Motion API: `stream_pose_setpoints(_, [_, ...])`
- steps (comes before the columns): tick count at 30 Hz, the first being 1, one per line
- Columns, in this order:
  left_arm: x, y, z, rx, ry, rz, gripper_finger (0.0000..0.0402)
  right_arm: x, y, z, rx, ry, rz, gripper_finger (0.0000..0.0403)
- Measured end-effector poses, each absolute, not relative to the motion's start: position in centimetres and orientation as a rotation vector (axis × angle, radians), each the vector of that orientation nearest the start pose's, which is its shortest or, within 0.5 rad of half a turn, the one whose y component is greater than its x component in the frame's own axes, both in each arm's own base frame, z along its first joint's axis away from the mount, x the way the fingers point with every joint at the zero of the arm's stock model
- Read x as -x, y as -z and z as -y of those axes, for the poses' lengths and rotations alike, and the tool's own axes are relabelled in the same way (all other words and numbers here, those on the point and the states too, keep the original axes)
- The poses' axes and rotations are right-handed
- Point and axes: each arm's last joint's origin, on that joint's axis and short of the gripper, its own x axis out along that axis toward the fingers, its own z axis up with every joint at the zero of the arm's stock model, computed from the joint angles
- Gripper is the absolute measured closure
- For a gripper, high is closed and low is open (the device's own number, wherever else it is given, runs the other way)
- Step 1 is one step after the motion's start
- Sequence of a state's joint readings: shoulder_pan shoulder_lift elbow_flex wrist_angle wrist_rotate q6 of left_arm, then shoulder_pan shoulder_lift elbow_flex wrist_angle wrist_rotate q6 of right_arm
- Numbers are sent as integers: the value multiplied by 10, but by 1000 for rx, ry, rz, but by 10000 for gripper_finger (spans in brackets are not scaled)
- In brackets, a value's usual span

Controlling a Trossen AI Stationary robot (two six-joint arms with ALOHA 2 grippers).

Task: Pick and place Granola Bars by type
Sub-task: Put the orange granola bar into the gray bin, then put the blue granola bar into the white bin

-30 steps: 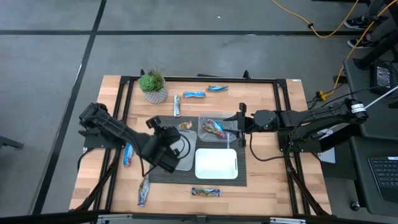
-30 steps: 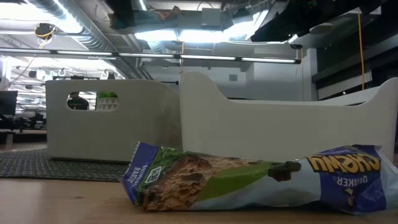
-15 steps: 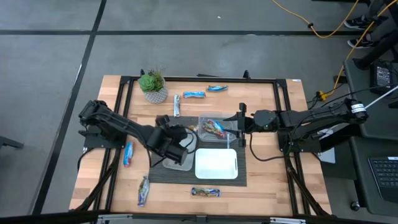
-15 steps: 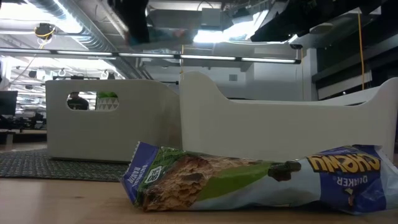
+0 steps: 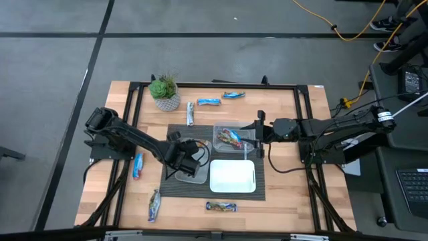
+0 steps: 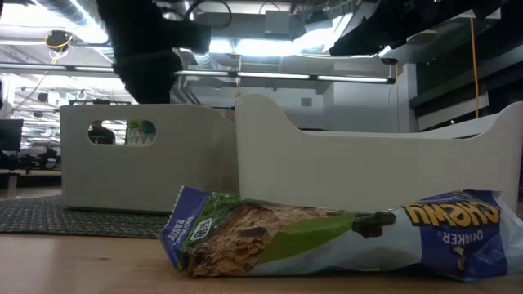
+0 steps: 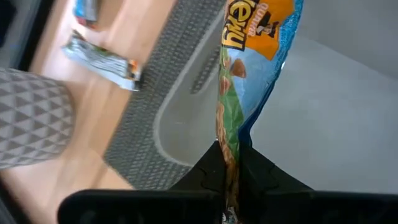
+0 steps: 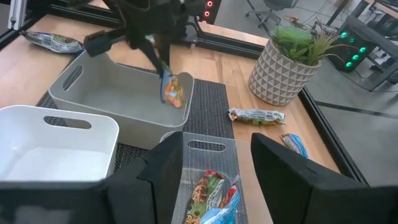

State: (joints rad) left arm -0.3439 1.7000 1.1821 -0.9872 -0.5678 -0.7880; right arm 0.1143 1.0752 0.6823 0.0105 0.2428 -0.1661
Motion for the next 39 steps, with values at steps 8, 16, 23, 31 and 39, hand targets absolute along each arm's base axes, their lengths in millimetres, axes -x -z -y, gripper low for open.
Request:
stream_pose_setpoints(8, [-293,-187,91,80,-569,-1136,392,-232,-262,-20,232,96,-387,211])
stream_pose_setpoints(16, [-295,-186,92,99,-550,-1125,384,-232,-261,-20,232,96,-387,211])
stream_pose_setpoints(23, [-295,-186,91,94,-555,-1122,343,-232,-261,-20,232,96,-387,211])
stream_pose_setpoints(31, [-292,-188,98,85,-523,-1123,276,-232,-261,-20,232,97,-387,211])
stream_pose_setpoints(39, [-272,-221,115,161,-405,-1052,252,-232,-261,-20,232,97,-387,211])
